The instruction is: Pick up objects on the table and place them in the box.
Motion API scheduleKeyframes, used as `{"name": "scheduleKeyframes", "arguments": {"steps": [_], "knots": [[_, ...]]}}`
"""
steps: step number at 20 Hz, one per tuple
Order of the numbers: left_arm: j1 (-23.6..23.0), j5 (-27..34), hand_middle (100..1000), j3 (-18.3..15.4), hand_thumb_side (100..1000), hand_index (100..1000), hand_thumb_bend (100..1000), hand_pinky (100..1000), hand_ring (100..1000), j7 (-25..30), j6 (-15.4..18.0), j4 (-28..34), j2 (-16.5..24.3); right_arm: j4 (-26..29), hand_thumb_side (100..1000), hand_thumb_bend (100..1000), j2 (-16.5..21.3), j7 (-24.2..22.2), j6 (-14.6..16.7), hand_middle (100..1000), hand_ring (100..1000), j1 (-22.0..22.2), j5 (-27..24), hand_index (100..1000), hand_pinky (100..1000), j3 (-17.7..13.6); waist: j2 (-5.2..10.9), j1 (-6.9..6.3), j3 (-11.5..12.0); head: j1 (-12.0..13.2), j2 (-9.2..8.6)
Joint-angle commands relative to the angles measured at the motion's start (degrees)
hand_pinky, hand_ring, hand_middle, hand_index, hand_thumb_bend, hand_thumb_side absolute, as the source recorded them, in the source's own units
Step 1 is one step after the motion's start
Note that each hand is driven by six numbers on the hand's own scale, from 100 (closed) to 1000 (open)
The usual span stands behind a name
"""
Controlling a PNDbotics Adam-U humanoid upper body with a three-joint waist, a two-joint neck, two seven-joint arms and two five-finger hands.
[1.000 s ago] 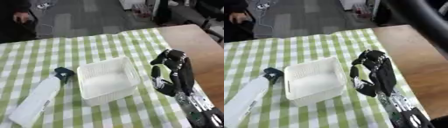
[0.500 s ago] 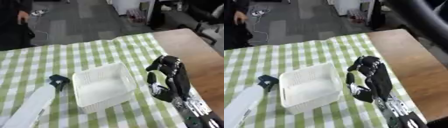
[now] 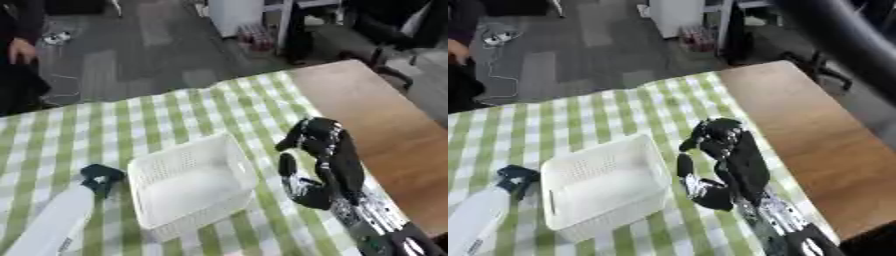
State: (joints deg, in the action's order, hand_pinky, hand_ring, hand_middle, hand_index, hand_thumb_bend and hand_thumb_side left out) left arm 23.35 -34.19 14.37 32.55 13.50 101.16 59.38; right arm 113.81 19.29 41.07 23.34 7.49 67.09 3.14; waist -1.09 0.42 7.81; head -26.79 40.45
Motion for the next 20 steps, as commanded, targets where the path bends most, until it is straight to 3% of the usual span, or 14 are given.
{"name": "scheduleKeyframes", "arguments": {"steps": [1, 4, 9, 20], "knots": [[2.41, -0.97, 784, 1.28, 1000, 861, 155, 534, 722, 6.60, -0.67, -0.83, 0.81, 0.78, 937, 100, 1.38, -0.29, 0.34, 399, 373, -0.66, -0.52, 489, 239, -0.27, 0.48, -0.39, -0.33, -0.78, -0.74], [5.03, -1.73, 786, 2.93, 1000, 857, 161, 530, 725, 12.77, -0.61, -2.39, -0.64, 0.78, 938, 100, 1.63, -0.84, 0.46, 399, 373, -0.82, -0.72, 489, 238, -0.21, 0.49, -0.54, -0.64, -0.69, -0.72], [8.19, -4.26, 801, 5.51, 1000, 842, 178, 501, 697, 18.46, -0.10, -4.84, -4.16, 0.78, 942, 100, 2.16, -1.64, 0.51, 405, 374, -1.26, -1.26, 489, 240, -0.55, 0.68, -0.75, -1.10, -0.19, -0.43], [11.91, -18.54, 789, 10.57, 1000, 818, 139, 493, 695, 18.16, 4.24, -11.95, -11.73, 0.78, 947, 100, 3.27, -3.82, 1.08, 412, 374, -2.58, -2.94, 490, 240, -1.02, 0.79, -1.09, -2.38, 1.24, -1.11]]}}
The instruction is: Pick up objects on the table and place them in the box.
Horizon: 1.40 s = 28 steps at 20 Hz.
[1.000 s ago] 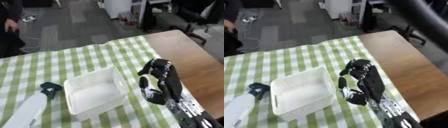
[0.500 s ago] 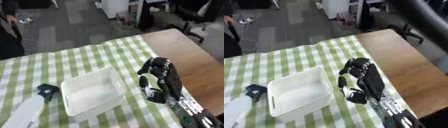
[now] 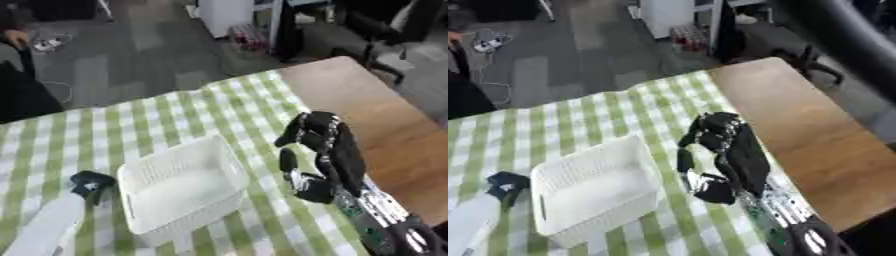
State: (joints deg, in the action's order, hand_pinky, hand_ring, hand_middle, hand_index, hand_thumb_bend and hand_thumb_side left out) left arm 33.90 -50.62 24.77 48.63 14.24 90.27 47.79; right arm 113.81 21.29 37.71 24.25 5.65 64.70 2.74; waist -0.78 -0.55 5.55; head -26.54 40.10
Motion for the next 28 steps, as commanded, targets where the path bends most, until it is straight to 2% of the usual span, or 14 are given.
{"name": "scheduleKeyframes", "arguments": {"steps": [1, 3, 10, 19, 21, 22, 23, 24, 25, 26, 27, 28], "knots": [[1.47, -2.48, 790, 0.34, 1000, 819, 142, 494, 695, 1.86, 3.86, -1.60, -0.52, 0.78, 947, 100, 1.31, -0.66, 0.20, 413, 375, -0.86, -0.73, 490, 240, -0.70, 0.47, -0.14, -0.21, 1.16, -0.79], [1.75, -2.68, 794, 0.65, 1000, 821, 100, 497, 696, 1.46, 4.50, -2.37, -1.35, 0.78, 948, 100, 1.41, -0.98, 0.16, 413, 375, -1.17, -1.15, 490, 242, -0.99, 0.46, -0.14, -0.44, 1.50, -0.98], [2.12, -1.17, 815, 1.36, 1000, 819, 100, 529, 715, 0.68, 5.86, -3.82, -2.82, 0.78, 949, 100, 1.73, -1.99, 0.35, 416, 376, -1.67, -2.22, 489, 242, -1.50, 0.41, -0.19, -0.75, 2.94, -1.04], [2.43, -0.05, 823, 1.89, 1000, 824, 100, 557, 737, 0.87, 6.98, -3.80, -3.31, 0.78, 951, 100, 1.65, -3.02, 0.28, 421, 378, -1.56, -2.34, 490, 244, -1.37, 0.38, -0.12, -0.68, 2.78, -1.43], [2.42, 0.68, 833, 2.06, 1000, 834, 100, 573, 749, 0.86, 7.50, -3.51, -3.41, 0.78, 952, 100, 1.65, -3.10, 0.26, 421, 378, -1.57, -2.36, 490, 245, -1.37, 0.38, -0.12, -0.69, 2.72, -1.44], [2.42, 1.23, 861, 2.15, 1000, 860, 100, 608, 785, 0.81, 7.84, -3.32, -3.47, 0.78, 952, 100, 1.66, -3.13, 0.26, 421, 378, -1.58, -2.37, 490, 245, -1.37, 0.38, -0.12, -0.70, 2.72, -1.43], [2.41, 1.81, 880, 2.30, 1000, 877, 130, 631, 809, 0.84, 8.28, -3.11, -3.47, 0.78, 952, 100, 1.67, -3.15, 0.27, 421, 379, -1.61, -2.39, 490, 245, -1.38, 0.37, -0.12, -0.71, 2.73, -1.45], [2.39, 2.23, 922, 2.42, 1000, 916, 229, 687, 861, 1.09, 8.66, -3.00, -3.44, 0.78, 952, 100, 1.68, -3.16, 0.27, 421, 379, -1.64, -2.41, 490, 245, -1.38, 0.37, -0.13, -0.73, 2.74, -1.45], [2.32, 2.52, 911, 2.68, 1000, 906, 202, 672, 849, 1.83, 9.17, -2.96, -3.42, 0.78, 952, 100, 1.70, -3.18, 0.28, 421, 379, -1.66, -2.44, 490, 245, -1.40, 0.37, -0.13, -0.76, 2.77, -1.41], [2.28, 2.67, 974, 2.86, 1000, 965, 378, 769, 927, 2.58, 9.62, -2.98, -3.39, 0.78, 952, 100, 1.72, -3.21, 0.28, 421, 379, -1.68, -2.47, 490, 245, -1.40, 0.36, -0.14, -0.78, 2.78, -1.41], [2.21, 2.54, 960, 3.14, 1000, 952, 337, 741, 910, 2.96, 10.10, -3.14, -3.35, 0.78, 952, 100, 1.74, -3.24, 0.29, 421, 379, -1.69, -2.49, 490, 245, -1.40, 0.36, -0.15, -0.81, 2.78, -1.43], [2.19, 2.28, 1000, 3.34, 1000, 987, 460, 821, 966, 3.15, 10.54, -3.32, -3.35, 0.78, 952, 100, 1.76, -3.27, 0.30, 422, 379, -1.70, -2.51, 490, 245, -1.40, 0.36, -0.16, -0.83, 2.75, -1.45]]}}
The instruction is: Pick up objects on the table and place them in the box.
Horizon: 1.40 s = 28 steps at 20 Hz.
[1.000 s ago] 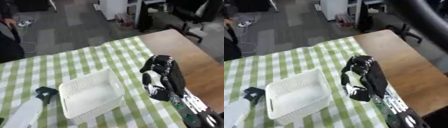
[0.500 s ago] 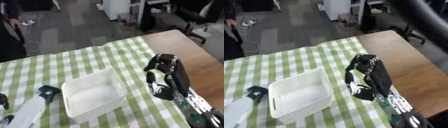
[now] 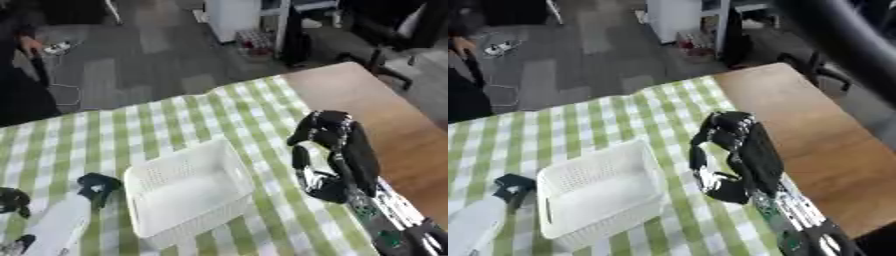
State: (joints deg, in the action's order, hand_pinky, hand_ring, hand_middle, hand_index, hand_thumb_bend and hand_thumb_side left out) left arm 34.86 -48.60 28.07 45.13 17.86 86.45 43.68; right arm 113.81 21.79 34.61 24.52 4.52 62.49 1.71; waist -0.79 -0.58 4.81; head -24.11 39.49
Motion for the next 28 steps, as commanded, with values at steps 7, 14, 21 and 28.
{"name": "scheduleKeyframes", "arguments": {"steps": [7, 14, 21, 28], "knots": [[1.01, -0.66, 1000, 0.69, 1000, 992, 378, 893, 996, 6.83, 8.98, -0.98, 0.24, 0.78, 952, 100, 1.35, -0.32, -0.01, 422, 379, -0.69, -0.45, 490, 245, -0.42, 0.36, -0.14, -0.20, 0.21, -0.91], [1.03, -3.72, 1000, 0.81, 1000, 984, 359, 913, 1000, 6.84, 8.97, -2.47, -0.60, 0.78, 953, 100, 1.57, -0.44, 0.04, 423, 380, -1.02, -0.86, 490, 247, -0.62, 0.37, -0.22, -0.52, 0.54, -0.74], [1.18, -5.40, 1000, 0.97, 1000, 968, 338, 884, 994, 6.84, 8.98, -2.88, -0.87, 0.78, 953, 100, 1.78, -0.72, 0.05, 426, 383, -1.23, -1.26, 490, 251, -0.80, 0.41, -0.32, -0.74, 0.92, -0.57], [1.16, -6.52, 997, 1.23, 1000, 962, 346, 874, 989, 6.84, 9.03, -3.38, -1.04, 0.78, 954, 100, 1.86, -0.82, -0.01, 429, 388, -1.30, -1.36, 490, 255, -0.90, 0.41, -0.34, -0.84, 1.03, -0.51]]}}
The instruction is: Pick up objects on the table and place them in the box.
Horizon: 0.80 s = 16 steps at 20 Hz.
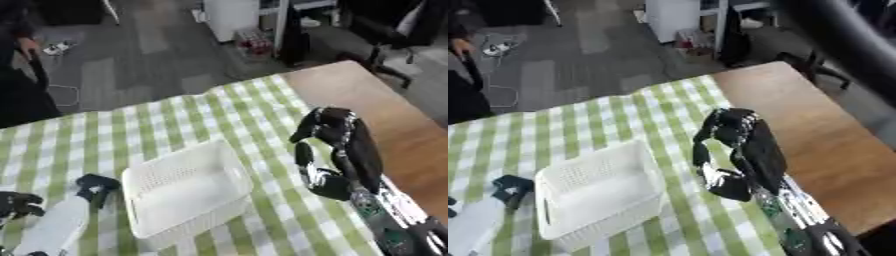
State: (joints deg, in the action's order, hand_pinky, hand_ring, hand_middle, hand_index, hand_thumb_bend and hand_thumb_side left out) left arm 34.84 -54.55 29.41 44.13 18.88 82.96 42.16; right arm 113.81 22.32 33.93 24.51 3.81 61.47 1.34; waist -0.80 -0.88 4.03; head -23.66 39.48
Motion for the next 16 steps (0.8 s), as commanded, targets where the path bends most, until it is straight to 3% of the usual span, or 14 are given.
{"name": "scheduleKeyframes", "arguments": {"steps": [1, 16], "knots": [[1.14, -0.81, 996, 0.00, 1000, 962, 353, 874, 990, 7.84, 8.08, -0.06, 0.39, 0.78, 954, 100, 1.32, -0.14, -0.01, 430, 389, -0.59, -0.34, 490, 257, -0.54, 0.41, -0.04, -0.07, 0.60, -0.50], [2.68, -4.31, 995, 1.25, 1000, 967, 357, 894, 1000, 7.84, 9.47, -2.55, -1.31, 0.78, 957, 100, 1.62, -0.49, -0.17, 439, 402, -0.93, -0.55, 493, 274, -0.54, 0.40, -0.23, -0.61, 1.42, -0.01]]}}
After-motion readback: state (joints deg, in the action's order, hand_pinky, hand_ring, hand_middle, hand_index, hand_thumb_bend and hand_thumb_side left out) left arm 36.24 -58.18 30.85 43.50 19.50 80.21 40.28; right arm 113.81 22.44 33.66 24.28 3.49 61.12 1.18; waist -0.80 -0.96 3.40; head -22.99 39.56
